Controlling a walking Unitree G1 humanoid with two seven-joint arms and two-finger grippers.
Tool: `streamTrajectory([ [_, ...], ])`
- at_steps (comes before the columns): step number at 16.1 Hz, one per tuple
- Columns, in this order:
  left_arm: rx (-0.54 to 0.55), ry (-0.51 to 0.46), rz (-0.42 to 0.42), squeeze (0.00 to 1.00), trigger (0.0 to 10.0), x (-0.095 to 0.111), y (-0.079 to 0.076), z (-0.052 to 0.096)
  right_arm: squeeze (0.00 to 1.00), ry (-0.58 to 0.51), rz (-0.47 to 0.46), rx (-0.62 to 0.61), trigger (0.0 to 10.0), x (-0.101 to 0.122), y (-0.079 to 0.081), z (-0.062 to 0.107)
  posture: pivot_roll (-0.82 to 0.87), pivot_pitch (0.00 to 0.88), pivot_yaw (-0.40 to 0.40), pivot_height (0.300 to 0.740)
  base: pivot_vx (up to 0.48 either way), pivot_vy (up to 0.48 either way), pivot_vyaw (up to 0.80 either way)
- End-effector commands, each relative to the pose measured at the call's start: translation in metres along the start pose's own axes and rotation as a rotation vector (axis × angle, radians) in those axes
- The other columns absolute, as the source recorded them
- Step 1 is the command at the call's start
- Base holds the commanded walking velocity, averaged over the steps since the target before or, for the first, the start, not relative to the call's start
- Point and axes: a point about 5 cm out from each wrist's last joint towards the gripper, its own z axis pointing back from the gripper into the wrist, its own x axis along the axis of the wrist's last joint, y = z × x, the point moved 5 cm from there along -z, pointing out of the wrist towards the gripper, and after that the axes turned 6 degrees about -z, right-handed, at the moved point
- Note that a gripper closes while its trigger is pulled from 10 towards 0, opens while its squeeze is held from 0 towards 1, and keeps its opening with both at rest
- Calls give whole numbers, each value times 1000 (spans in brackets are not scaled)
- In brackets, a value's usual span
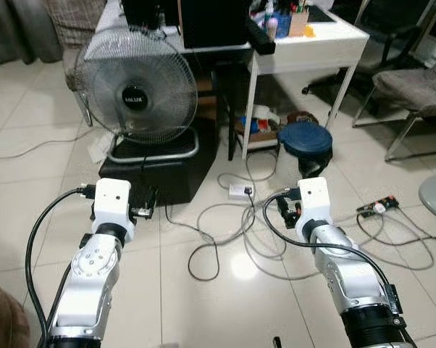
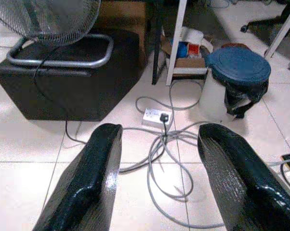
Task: Move the pillow to the sofa from floor
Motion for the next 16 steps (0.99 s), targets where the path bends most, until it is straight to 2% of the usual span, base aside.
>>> streamTrajectory([
  [1, -11, 19, -6, 0, 10000, -4, -1, 0, 0, 13, -12, -8, 10000, -2, -3, 1, 69, 0, 23, 740, -285, 0, 0],
  [16, -23, 21, -19, 0, 10000, -3, -2, -1, 0, 20, -13, -15, 10000, -4, -3, 1, 72, 0, 25, 740, -305, 0, 0],
])
